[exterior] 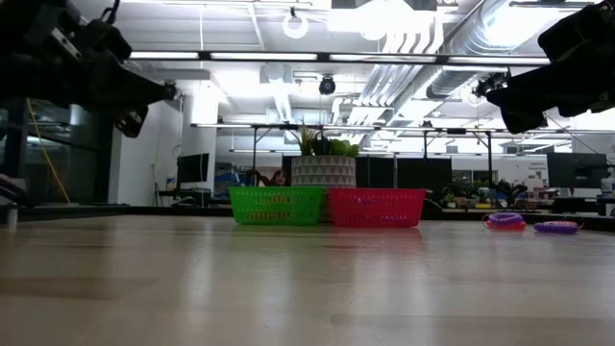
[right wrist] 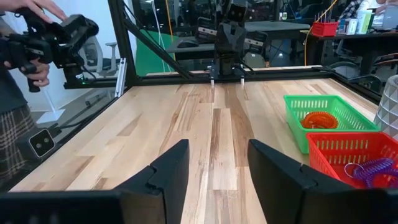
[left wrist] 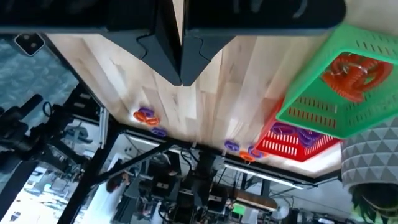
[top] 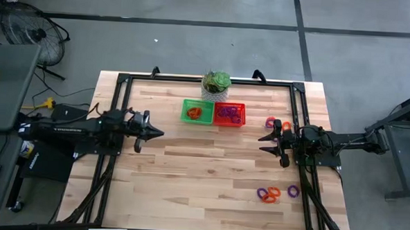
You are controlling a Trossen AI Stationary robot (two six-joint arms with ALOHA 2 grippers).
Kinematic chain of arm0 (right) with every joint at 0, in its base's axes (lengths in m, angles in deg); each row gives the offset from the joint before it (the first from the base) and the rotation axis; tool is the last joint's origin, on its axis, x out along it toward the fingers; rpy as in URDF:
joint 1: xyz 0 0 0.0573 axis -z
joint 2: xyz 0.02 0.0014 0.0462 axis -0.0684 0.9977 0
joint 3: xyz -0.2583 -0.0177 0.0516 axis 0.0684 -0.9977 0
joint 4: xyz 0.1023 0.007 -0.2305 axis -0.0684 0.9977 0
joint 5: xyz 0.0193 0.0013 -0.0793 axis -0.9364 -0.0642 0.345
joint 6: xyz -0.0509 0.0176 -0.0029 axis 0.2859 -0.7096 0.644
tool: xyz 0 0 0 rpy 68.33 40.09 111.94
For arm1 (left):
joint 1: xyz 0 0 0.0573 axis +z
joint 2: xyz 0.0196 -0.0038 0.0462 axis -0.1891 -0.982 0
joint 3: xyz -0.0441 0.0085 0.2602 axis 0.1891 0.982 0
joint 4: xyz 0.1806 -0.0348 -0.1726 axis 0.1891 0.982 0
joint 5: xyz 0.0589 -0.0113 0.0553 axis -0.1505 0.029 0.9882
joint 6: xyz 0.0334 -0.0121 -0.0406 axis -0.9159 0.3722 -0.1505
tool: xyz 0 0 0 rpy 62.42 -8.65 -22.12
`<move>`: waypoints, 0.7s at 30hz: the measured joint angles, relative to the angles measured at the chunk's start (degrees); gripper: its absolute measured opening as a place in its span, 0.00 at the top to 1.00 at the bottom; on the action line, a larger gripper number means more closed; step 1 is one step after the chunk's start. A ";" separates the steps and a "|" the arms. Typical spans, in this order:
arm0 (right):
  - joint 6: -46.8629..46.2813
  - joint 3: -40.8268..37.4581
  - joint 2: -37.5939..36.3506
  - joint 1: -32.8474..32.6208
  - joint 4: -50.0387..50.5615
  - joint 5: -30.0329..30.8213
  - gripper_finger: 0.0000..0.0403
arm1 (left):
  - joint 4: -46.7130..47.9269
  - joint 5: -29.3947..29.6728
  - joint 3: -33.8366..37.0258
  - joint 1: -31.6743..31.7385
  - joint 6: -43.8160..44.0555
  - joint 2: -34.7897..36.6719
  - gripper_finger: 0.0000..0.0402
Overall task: Sort spring keychains
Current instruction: Put the purple spring keychain into the orange bin
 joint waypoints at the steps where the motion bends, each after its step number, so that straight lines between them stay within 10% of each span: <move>1: 0.00 0.01 0.00 0.00 0.00 0.00 0.61 | 1.61 0.00 0.06 0.00 0.00 1.95 1.00; 12: 0.01 0.00 0.00 0.00 -0.01 0.01 0.60 | 17.83 3.34 -0.10 -3.84 -1.77 20.06 1.00; 21: 0.00 0.01 0.00 0.00 0.04 0.01 0.61 | 14.48 8.63 1.70 -10.95 -4.53 19.80 1.00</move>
